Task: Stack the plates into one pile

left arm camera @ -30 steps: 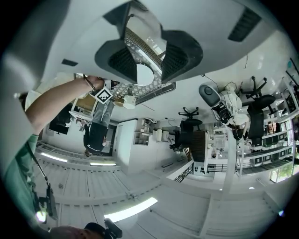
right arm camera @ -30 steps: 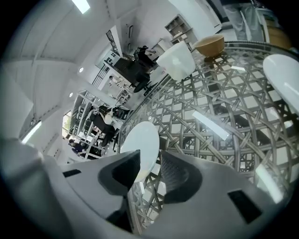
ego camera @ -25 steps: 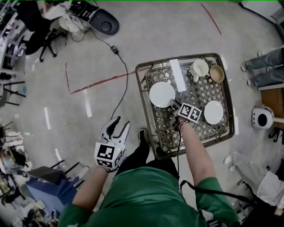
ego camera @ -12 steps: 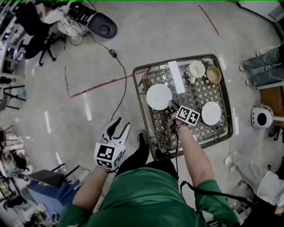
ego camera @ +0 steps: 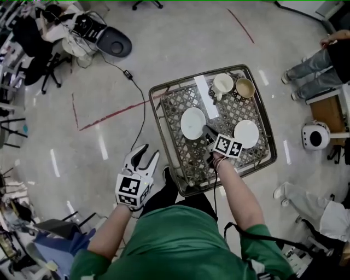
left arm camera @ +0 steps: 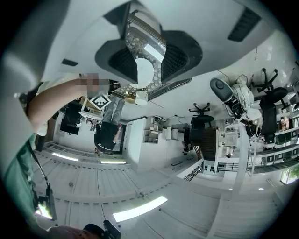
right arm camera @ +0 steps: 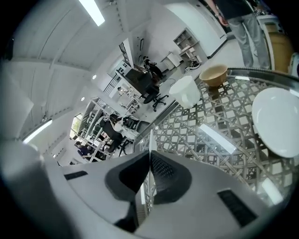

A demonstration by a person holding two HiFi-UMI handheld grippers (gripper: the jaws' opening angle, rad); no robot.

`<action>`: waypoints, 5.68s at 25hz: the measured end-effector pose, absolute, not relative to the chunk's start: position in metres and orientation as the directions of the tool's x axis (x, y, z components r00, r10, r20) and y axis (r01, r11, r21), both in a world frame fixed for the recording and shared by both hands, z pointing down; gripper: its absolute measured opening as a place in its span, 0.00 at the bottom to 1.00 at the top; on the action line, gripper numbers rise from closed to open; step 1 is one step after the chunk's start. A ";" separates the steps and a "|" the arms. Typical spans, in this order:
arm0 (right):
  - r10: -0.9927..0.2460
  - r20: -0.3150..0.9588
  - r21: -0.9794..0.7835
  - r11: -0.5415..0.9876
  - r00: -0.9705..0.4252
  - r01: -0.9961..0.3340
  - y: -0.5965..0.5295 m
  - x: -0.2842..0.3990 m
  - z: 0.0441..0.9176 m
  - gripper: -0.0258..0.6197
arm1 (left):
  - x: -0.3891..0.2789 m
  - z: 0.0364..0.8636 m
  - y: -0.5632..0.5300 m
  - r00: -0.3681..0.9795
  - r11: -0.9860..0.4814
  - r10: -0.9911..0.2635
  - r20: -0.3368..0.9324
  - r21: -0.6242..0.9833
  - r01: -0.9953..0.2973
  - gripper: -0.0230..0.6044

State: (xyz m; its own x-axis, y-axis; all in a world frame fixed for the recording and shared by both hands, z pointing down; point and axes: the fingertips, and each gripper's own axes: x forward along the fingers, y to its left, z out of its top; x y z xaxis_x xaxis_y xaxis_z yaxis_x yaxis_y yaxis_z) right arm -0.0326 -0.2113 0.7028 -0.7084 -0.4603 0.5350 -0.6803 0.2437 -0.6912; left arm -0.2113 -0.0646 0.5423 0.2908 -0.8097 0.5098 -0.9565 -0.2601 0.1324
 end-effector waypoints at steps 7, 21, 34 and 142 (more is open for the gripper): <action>-0.521 0.522 -0.681 0.222 -0.675 -0.698 -0.203 0.033 0.678 0.09 | -0.170 0.532 -0.065 0.331 -0.309 -0.801 0.498 0.130 -0.942 0.31; -0.713 0.422 -0.760 0.058 -0.559 -0.647 -0.214 0.205 0.662 0.09 | -0.072 0.528 -0.095 0.412 -0.415 -0.768 0.491 0.108 -0.903 0.30; -0.761 0.418 -0.818 -0.077 -0.496 -0.571 -0.223 0.272 0.704 0.09 | -0.029 0.534 -0.115 0.429 -0.442 -0.746 0.509 0.103 -0.891 0.30; -0.841 -0.089 0.281 0.493 -0.534 -0.823 -0.134 0.058 0.281 0.09 | -0.112 0.361 -0.118 0.425 -0.413 -0.898 0.114 0.113 -0.904 0.26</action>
State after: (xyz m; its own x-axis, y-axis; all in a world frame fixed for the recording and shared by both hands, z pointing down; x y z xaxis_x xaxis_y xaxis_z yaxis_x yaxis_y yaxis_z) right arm 0.0576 -0.1338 0.2814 -0.5341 -0.8407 -0.0887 -0.8232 0.4933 0.2811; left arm -0.1123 -0.1177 0.3615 0.4247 -0.8981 0.1140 -0.9037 -0.4129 0.1135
